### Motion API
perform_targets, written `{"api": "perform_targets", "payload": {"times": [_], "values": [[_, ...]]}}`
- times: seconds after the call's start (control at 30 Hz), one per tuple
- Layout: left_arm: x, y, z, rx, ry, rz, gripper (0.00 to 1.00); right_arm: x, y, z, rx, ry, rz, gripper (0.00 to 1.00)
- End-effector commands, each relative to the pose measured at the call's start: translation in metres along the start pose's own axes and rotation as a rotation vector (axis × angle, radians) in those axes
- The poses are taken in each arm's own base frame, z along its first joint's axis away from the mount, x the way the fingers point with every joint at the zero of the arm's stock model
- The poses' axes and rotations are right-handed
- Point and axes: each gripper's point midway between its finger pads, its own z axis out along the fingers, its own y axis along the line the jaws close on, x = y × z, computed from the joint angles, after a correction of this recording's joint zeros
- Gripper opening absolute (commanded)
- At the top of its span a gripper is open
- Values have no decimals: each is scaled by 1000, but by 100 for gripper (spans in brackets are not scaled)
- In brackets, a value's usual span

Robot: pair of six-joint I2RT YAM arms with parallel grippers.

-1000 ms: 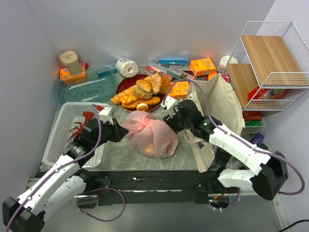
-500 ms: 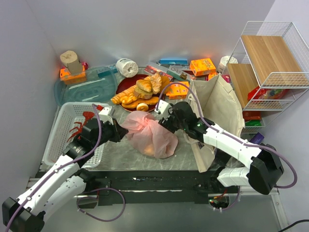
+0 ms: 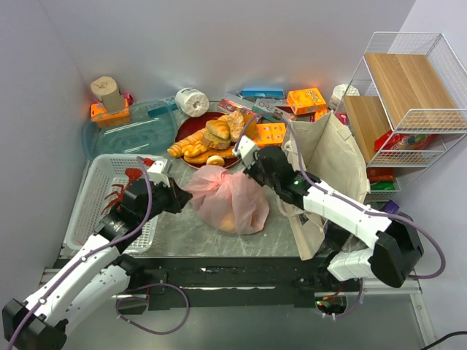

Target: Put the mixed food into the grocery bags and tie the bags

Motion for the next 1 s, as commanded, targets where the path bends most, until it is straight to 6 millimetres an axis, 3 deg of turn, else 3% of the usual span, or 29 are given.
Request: {"api": "perform_targets", "payload": {"times": [0.0, 0.07, 0.13, 0.3, 0.43, 0.47, 0.53, 0.57, 0.63, 0.97], "values": [[-51, -2, -11, -62, -156, 17, 1, -71, -85, -57, 350, -175, 164, 0], [-63, -4, -11, -71, -163, 27, 1, -81, -111, -74, 464, -185, 182, 0], [-74, 1, -10, -106, -192, 23, 1, -84, -125, -80, 511, -189, 197, 0], [-88, 22, -20, -177, -300, -51, 1, -55, -147, -71, 549, -142, 301, 0], [-76, 42, -33, -222, -359, -147, 1, -14, -148, -50, 561, -38, 345, 0], [-62, 51, -31, -242, -348, -170, 1, -6, -146, -43, 561, -15, 353, 0], [-59, 57, -42, -253, -403, -227, 1, 10, -148, -36, 574, 17, 371, 0], [-45, 66, -41, -277, -385, -247, 1, 17, -147, -31, 575, 35, 382, 0], [-44, 71, -49, -293, -428, -285, 1, 28, -148, -28, 582, 57, 397, 0], [-42, 84, -66, -368, -474, -319, 1, 46, -158, -29, 607, 90, 428, 0]]}}
